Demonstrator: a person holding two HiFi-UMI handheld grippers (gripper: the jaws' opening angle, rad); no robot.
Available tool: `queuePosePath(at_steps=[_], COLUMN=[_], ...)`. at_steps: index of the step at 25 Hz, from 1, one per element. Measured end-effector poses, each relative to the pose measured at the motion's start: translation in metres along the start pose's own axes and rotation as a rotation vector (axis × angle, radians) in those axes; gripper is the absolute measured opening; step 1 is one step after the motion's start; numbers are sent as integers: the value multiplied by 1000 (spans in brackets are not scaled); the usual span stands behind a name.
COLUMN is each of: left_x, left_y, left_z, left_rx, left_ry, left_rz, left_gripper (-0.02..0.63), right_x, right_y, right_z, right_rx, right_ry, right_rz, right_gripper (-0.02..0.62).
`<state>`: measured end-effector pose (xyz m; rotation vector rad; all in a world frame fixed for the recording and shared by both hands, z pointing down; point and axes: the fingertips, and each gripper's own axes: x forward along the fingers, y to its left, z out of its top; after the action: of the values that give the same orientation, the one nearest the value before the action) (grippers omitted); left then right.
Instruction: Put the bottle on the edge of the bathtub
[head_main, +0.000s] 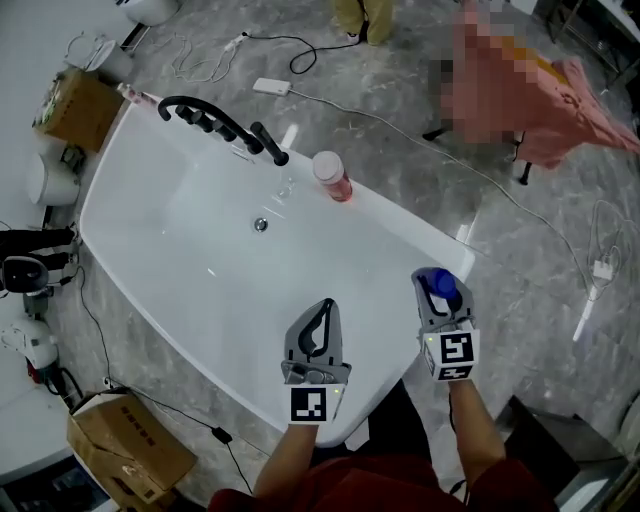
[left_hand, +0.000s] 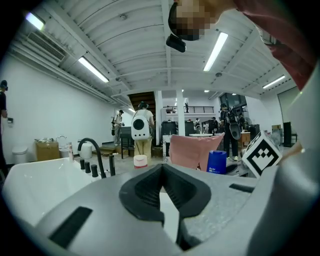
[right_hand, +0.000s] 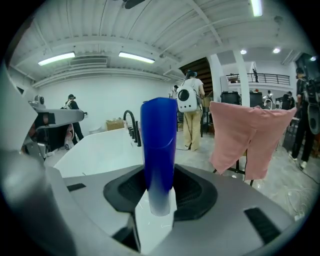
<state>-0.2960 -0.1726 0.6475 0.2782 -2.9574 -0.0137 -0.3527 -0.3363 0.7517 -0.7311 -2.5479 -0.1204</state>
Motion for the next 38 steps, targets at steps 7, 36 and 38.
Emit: queuePosePath(at_steps=[7, 36, 38], left_x=[17, 18, 10], left_y=[2, 27, 29], left_z=[-24, -37, -33], left_rx=[-9, -42, -34], left_ry=[57, 116, 100], left_rz=[56, 99, 94], left_gripper=[5, 5, 5], right_x=[72, 132, 117], right_y=[-20, -33, -27], right_z=[-1, -33, -41], right_rx=[-51, -46, -37], right_ry=[2, 76, 96], right_rz=[35, -9, -17], right_gripper=[150, 229, 229])
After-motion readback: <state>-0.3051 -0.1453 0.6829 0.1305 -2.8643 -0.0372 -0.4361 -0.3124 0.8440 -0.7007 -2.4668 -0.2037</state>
